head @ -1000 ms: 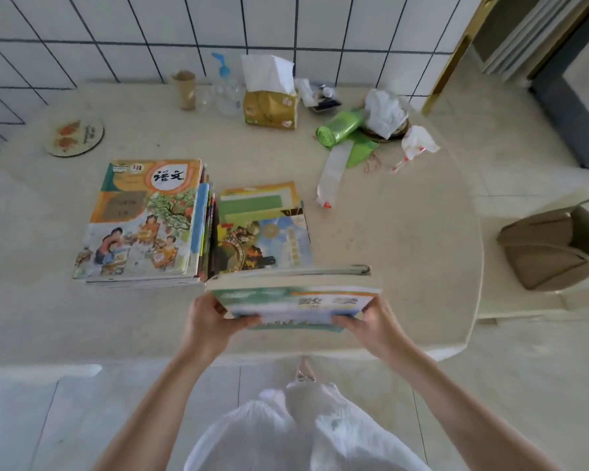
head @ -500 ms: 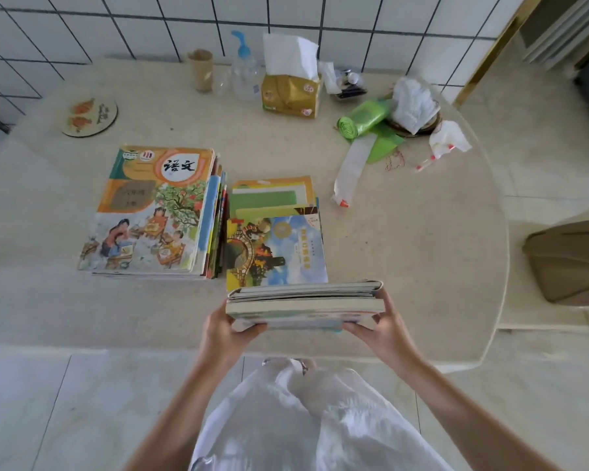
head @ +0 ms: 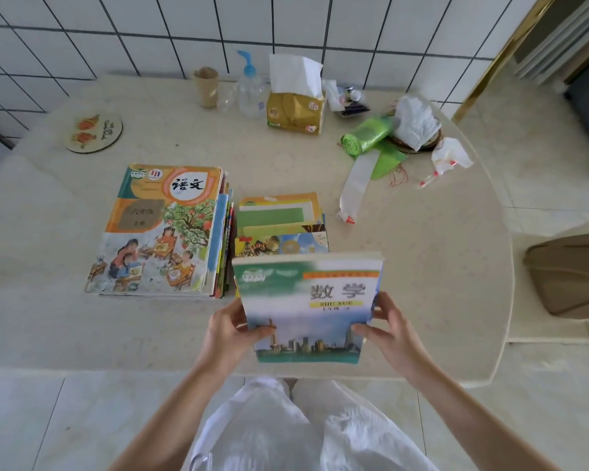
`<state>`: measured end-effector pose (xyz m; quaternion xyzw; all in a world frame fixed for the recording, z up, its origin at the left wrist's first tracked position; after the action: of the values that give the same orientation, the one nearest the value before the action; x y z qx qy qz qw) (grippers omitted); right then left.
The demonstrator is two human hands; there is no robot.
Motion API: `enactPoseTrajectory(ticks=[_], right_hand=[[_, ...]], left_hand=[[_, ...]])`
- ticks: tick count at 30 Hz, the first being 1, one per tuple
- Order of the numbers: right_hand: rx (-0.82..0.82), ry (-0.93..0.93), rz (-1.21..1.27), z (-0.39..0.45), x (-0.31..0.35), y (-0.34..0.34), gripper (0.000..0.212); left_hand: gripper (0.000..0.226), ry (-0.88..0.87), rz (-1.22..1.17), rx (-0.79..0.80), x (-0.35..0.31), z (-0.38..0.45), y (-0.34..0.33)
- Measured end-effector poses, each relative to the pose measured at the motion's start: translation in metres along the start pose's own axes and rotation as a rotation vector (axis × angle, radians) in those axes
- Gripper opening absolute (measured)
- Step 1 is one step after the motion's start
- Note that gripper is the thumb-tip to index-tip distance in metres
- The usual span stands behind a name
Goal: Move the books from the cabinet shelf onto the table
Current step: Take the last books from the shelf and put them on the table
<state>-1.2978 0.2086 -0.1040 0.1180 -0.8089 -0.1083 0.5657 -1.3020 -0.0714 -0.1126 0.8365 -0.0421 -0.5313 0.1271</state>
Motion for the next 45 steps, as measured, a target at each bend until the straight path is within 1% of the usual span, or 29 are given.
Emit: enactPoseTrajectory(ticks=[2,5,8,10,11,12,14,15,17,18,20,22,24,27,30,31,33,35,36,38,41,43,45], right_hand=[[0.019,-0.007,0.006,0.010,0.020,0.004,0.045],[0.073,-0.127,0.124,0.028,0.041,0.002,0.047],[0.087,-0.264,0.243,0.052,0.060,-0.005,0.037],[0.070,-0.348,0.290,0.070,0.071,-0.013,0.029],[0.060,-0.389,0.304,0.078,0.074,-0.017,0.027],[0.053,-0.419,0.309,0.086,0.077,-0.021,0.027],[0.054,-0.454,0.310,0.100,0.081,-0.028,0.031],[0.058,-0.472,0.303,0.105,0.083,-0.030,0.030],[0.064,-0.504,0.290,0.111,0.084,-0.031,0.025],[0.069,-0.516,0.284,0.114,0.084,-0.032,0.023],[0.065,-0.546,0.262,0.118,0.080,-0.035,0.023],[0.021,-0.585,0.234,0.121,0.071,-0.038,0.026],[-0.012,-0.610,0.220,0.123,0.066,-0.042,0.025],[0.001,-0.619,0.205,0.126,0.068,-0.044,0.022],[0.030,-0.588,0.172,0.127,0.069,-0.044,0.022],[0.038,-0.582,0.165,0.128,0.067,-0.045,0.026],[0.032,-0.564,0.156,0.128,0.062,-0.045,0.034],[0.021,-0.535,0.139,0.128,0.059,-0.045,0.035],[0.021,-0.521,0.132,0.127,0.058,-0.045,0.034],[0.017,-0.511,0.133,0.125,0.056,-0.047,0.030],[0.017,-0.514,0.129,0.124,0.052,-0.048,0.027],[0.014,-0.514,0.127,0.123,0.050,-0.050,0.029],[0.007,-0.514,0.106,0.121,0.047,-0.051,0.033]], left_hand=[[0.044,0.017,-0.052,-0.029,-0.015,0.003,0.005],[0.035,0.084,-0.185,-0.062,-0.038,0.013,0.010],[0.026,0.210,-0.326,-0.103,-0.054,0.030,0.012],[0.018,0.311,-0.325,-0.159,-0.054,0.045,0.014],[0.019,0.367,-0.307,-0.186,-0.055,0.052,0.014],[0.025,0.425,-0.304,-0.201,-0.057,0.057,0.013],[0.047,0.496,-0.301,-0.215,-0.060,0.067,0.010],[0.049,0.508,-0.295,-0.226,-0.063,0.072,0.009],[0.040,0.529,-0.220,-0.224,-0.070,0.078,0.006],[0.040,0.546,-0.171,-0.207,-0.073,0.082,0.005],[0.045,0.564,-0.094,-0.181,-0.077,0.092,0.005],[0.048,0.570,-0.016,-0.152,-0.085,0.098,0.005],[0.049,0.569,0.033,-0.128,-0.091,0.104,0.004],[0.050,0.551,0.110,-0.119,-0.095,0.105,0.005],[0.053,0.598,0.053,-0.105,-0.083,0.097,0.004],[0.053,0.602,0.028,-0.098,-0.079,0.092,0.003],[0.052,0.576,0.001,-0.081,-0.073,0.083,0.003],[0.054,0.523,-0.007,-0.068,-0.068,0.077,0.002],[0.052,0.504,-0.011,-0.065,-0.063,0.073,0.003],[0.033,0.488,-0.001,-0.066,-0.056,0.068,0.007],[0.030,0.487,-0.016,-0.096,-0.049,0.061,0.009],[0.027,0.492,-0.007,-0.105,-0.045,0.059,0.006],[0.023,0.536,0.022,-0.103,-0.039,0.055,0.000]])
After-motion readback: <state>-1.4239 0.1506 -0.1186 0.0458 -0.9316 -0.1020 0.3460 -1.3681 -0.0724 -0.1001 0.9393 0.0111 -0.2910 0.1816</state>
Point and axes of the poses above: each hand's wrist, its own z-axis towards the middle knuckle, its own y-axis out of the back of the hand, x = y × z, the point moved 6 cm from there along z, towards the middle knuckle, and after that the axes turned 4 degrees about -x, right-handed, at the moved point
